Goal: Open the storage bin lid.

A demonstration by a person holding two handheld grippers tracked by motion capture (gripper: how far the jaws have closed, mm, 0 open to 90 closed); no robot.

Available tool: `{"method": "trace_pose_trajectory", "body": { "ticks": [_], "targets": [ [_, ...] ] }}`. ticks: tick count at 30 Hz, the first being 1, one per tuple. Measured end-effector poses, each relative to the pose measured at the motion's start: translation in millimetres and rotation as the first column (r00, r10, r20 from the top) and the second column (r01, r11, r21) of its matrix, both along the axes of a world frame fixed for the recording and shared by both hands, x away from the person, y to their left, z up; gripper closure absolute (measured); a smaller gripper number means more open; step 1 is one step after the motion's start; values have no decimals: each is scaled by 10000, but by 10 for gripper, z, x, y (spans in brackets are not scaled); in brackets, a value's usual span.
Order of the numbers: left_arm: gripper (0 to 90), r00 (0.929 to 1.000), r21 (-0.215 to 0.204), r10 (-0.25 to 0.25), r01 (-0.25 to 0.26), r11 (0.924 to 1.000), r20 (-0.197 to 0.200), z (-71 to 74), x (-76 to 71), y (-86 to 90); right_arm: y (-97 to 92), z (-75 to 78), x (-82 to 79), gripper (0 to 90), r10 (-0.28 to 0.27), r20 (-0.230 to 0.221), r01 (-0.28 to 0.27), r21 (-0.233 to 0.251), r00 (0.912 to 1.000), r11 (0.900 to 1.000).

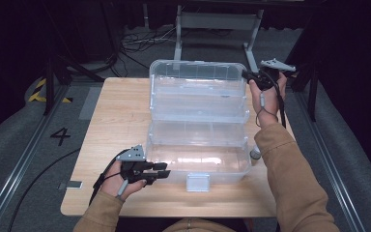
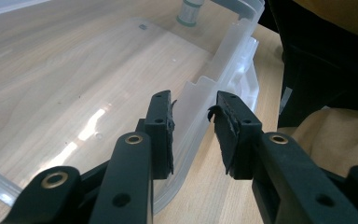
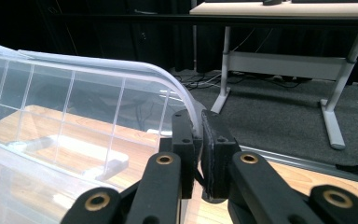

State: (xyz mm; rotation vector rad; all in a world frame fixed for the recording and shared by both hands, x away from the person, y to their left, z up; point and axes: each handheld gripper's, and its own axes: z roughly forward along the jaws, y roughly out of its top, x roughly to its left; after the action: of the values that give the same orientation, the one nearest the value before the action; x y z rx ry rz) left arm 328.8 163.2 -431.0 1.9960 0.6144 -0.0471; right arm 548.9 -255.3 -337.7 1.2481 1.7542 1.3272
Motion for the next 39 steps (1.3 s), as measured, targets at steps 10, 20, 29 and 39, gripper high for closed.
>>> {"method": "trace_pose_trajectory", "body": {
  "ticks": [10, 20, 29, 39],
  "targets": [
    [680, 10000, -16, 2, -2, 10000, -93, 3, 4, 0, -18, -64, 93, 851, 161, -117, -159, 142, 9998, 9998],
    [681, 9999, -66, 28, -29, 10000, -149, 3, 10, 6, -28, -128, 207, 850, 260, -470, -248, 270, 9986, 9993],
    [686, 9998, -82, -27, 25, 10000, -207, 4, 18, 9, -33, -185, 273, 848, 273, -663, -249, 365, 9974, 9990],
    [687, 9997, -67, -29, 27, 10000, -258, 6, 20, 10, -32, -230, 333, 846, 277, -925, -241, 399, 9953, 9989]
  ]
}}
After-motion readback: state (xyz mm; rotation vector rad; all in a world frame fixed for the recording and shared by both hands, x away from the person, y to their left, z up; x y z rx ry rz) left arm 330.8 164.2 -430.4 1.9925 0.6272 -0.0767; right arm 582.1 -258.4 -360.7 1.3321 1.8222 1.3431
